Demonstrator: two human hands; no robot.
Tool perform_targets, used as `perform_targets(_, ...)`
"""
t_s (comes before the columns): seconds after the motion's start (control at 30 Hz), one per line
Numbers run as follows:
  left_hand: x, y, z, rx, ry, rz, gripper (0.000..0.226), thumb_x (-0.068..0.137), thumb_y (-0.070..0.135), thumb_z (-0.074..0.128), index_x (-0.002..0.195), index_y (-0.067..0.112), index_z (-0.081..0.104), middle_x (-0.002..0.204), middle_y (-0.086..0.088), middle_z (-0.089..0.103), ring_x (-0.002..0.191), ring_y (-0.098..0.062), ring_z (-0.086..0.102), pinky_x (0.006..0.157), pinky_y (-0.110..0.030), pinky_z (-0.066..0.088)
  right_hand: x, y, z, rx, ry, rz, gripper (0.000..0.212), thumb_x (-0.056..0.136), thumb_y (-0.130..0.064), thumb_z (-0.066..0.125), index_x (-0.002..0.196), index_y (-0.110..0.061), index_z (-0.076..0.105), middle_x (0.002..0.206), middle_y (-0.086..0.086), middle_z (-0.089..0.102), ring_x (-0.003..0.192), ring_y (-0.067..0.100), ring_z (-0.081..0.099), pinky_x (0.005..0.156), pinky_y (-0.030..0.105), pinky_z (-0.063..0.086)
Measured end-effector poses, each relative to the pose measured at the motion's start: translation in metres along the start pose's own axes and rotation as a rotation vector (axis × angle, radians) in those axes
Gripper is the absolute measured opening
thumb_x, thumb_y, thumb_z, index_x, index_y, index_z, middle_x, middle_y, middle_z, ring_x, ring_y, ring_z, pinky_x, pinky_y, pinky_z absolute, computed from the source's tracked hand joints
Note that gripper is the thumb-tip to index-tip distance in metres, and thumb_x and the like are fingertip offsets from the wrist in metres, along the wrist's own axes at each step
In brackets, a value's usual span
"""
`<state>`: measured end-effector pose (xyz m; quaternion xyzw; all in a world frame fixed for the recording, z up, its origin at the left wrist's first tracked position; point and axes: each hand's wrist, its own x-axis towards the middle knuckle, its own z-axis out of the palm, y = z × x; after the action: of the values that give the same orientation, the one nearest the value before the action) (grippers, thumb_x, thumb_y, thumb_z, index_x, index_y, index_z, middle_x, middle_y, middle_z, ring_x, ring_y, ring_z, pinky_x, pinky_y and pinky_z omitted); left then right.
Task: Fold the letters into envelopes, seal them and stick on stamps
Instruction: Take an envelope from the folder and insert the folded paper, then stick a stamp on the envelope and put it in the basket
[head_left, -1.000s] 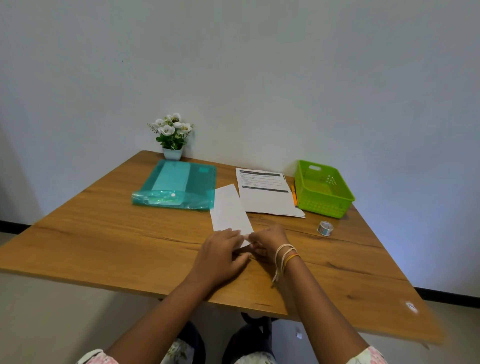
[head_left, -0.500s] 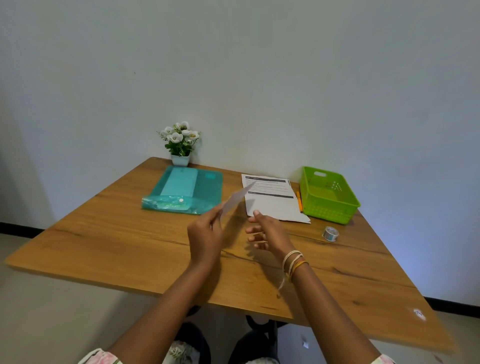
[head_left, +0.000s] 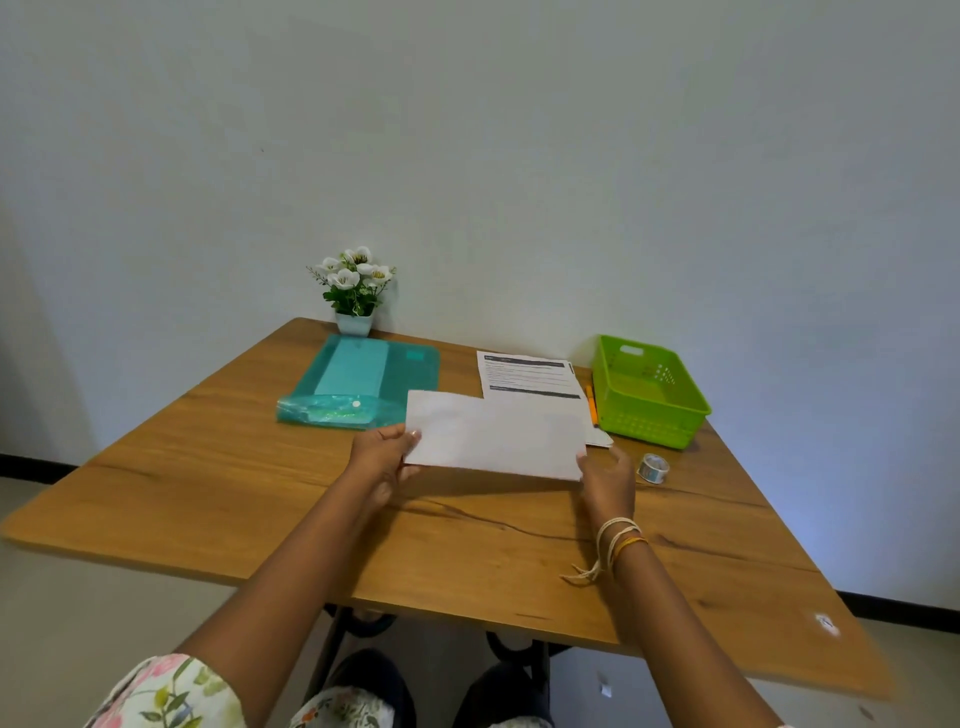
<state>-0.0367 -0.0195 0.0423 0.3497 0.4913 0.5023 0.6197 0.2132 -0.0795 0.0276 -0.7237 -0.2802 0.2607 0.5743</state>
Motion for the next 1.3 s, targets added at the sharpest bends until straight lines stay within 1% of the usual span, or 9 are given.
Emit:
perform_targets(0.13, 0.004, -0.007, 0.006, 0.071, -0.053, -0.133, 0.023, 0.092, 0.002, 0.058, 0.114, -0.003, 0.06, 0.112, -0.019, 0.065, 0.09, -0.024, 0.064, 0.054, -0.027, 0.059, 0.0, 0.015, -0.018, -0.1, 0.028, -0.013, 0.038, 0.089, -0.018, 0.062, 0.125, -0.006, 0.059, 0.121, 0.011, 0.063, 0.11, 0.029, 0.059, 0.093, 0.03, 0.045)
perform_targets(0.23, 0.008, -0.013, 0.015, 0.196, -0.058, -0.134, 0.023, 0.092, 0.005, 0.059, 0.114, -0.004, 0.059, 0.112, -0.019, 0.065, 0.097, -0.027, 0.065, 0.063, -0.031, 0.059, -0.004, 0.022, -0.028, -0.278, -0.024, -0.118, 0.027, 0.089, -0.014, 0.059, 0.114, -0.008, 0.068, 0.113, 0.011, 0.066, 0.097, 0.02, 0.058, 0.083, 0.023, 0.04)
perform_targets(0.4, 0.015, -0.017, 0.027, 0.705, 0.102, 0.102, 0.014, 0.092, 0.017, 0.061, 0.097, 0.005, 0.065, 0.097, -0.011, 0.066, 0.075, -0.018, 0.059, 0.052, -0.024, 0.042, -0.006, 0.037, -0.028, -0.528, -0.11, -0.299, 0.022, 0.085, -0.019, 0.062, 0.104, -0.015, 0.072, 0.109, 0.005, 0.067, 0.099, 0.017, 0.061, 0.088, 0.03, 0.051)
perform_targets(0.63, 0.019, -0.027, 0.027, 1.131, 0.223, 0.26, 0.022, 0.087, 0.031, 0.067, 0.097, 0.011, 0.068, 0.089, -0.004, 0.066, 0.081, -0.019, 0.059, 0.06, -0.028, 0.04, -0.006, 0.044, -0.028, -0.652, -0.071, -0.453, 0.021, 0.088, -0.02, 0.061, 0.107, -0.017, 0.07, 0.113, 0.005, 0.06, 0.108, 0.021, 0.053, 0.092, 0.034, 0.047)
perform_targets(0.83, 0.004, -0.041, 0.038, 1.291, 0.346, 0.407, 0.03, 0.088, 0.038, 0.064, 0.104, 0.012, 0.062, 0.107, -0.007, 0.059, 0.096, -0.02, 0.055, 0.074, -0.031, 0.051, -0.008, 0.046, -0.028, -0.68, -0.056, -0.493, 0.025, 0.09, -0.024, 0.058, 0.112, -0.017, 0.068, 0.116, 0.003, 0.058, 0.111, 0.019, 0.05, 0.091, 0.033, 0.047)
perform_targets(0.97, -0.011, -0.048, 0.064, 1.452, 0.403, 0.398, 0.05, 0.086, 0.053, 0.057, 0.12, 0.016, 0.052, 0.125, -0.011, 0.05, 0.112, -0.024, 0.046, 0.09, -0.035, 0.041, -0.007, 0.048, -0.032, -0.675, -0.076, -0.509, 0.027, 0.09, -0.024, 0.058, 0.115, -0.017, 0.067, 0.118, 0.003, 0.058, 0.112, 0.018, 0.05, 0.092, 0.03, 0.045)
perform_targets(1.1, -0.016, -0.064, 0.09, 1.64, 0.144, 0.498, 0.069, 0.092, 0.059, 0.039, 0.147, 0.019, 0.029, 0.155, -0.015, 0.024, 0.144, -0.033, 0.016, 0.114, -0.052, 0.015, -0.002, 0.045, -0.037, -0.532, -0.005, -0.483, 0.029, 0.089, -0.02, 0.059, 0.117, -0.016, 0.063, 0.118, 0.007, 0.058, 0.106, 0.022, 0.057, 0.09, 0.033, 0.049)
perform_targets(1.17, -0.017, -0.068, 0.101, 1.622, -0.013, 0.541, 0.068, 0.095, 0.057, 0.034, 0.15, 0.02, 0.022, 0.16, -0.013, 0.011, 0.148, -0.031, 0.003, 0.116, -0.055, 0.002, 0.006, 0.042, -0.044, -0.512, 0.106, -0.469, 0.028, 0.089, -0.018, 0.057, 0.117, -0.014, 0.06, 0.117, 0.01, 0.056, 0.102, 0.026, 0.059, 0.086, 0.037, 0.051)
perform_targets(1.3, -0.012, -0.081, 0.105, 1.549, -0.133, 0.585, 0.062, 0.097, 0.055, 0.03, 0.149, 0.023, 0.025, 0.161, -0.009, 0.011, 0.148, -0.027, 0.004, 0.116, -0.055, 0.004, 0.034, 0.038, -0.061, -0.553, 0.175, -0.371, 0.037, 0.09, -0.013, 0.055, 0.125, -0.019, 0.052, 0.119, 0.01, 0.055, 0.105, 0.028, 0.057, 0.085, 0.036, 0.047)
